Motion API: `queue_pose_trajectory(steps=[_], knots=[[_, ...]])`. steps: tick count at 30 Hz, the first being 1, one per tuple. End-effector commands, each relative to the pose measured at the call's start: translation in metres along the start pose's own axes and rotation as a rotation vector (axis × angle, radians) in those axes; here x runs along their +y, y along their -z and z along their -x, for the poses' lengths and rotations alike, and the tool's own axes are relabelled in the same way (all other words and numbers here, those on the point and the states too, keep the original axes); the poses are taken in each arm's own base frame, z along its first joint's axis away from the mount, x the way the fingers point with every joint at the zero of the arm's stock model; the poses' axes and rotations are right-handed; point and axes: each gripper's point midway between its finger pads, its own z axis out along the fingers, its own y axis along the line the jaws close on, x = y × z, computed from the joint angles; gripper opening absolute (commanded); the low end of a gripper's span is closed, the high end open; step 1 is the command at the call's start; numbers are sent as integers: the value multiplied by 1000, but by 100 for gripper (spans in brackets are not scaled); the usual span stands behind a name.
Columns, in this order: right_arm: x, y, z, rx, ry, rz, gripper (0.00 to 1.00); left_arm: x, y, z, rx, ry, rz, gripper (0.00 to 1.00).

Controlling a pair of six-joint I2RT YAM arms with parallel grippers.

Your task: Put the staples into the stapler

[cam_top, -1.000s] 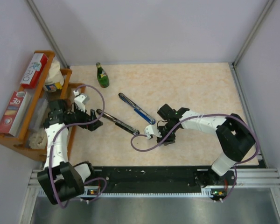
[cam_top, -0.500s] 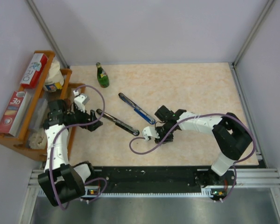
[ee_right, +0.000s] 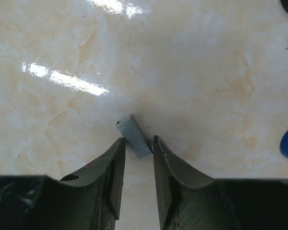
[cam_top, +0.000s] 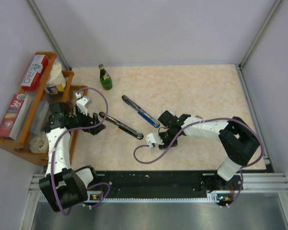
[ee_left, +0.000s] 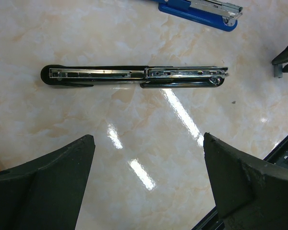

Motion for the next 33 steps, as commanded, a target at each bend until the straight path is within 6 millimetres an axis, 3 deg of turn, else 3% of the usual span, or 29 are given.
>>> queue_pose_trajectory(steps=[1, 5, 20, 33], knots=[[11, -10, -3, 14, 21, 39, 27, -1, -1, 2, -21, -15, -18, 99], [8, -8, 0, 4, 5, 33, 21, -2, 0, 2, -23, -19, -18, 99], [-8, -5, 21, -35, -171, 14, 13, -2, 0, 1, -26, -33, -14, 99], [-26, 14, 47, -86, -314, -41, 9, -2, 0, 0, -29, -38, -5, 99]])
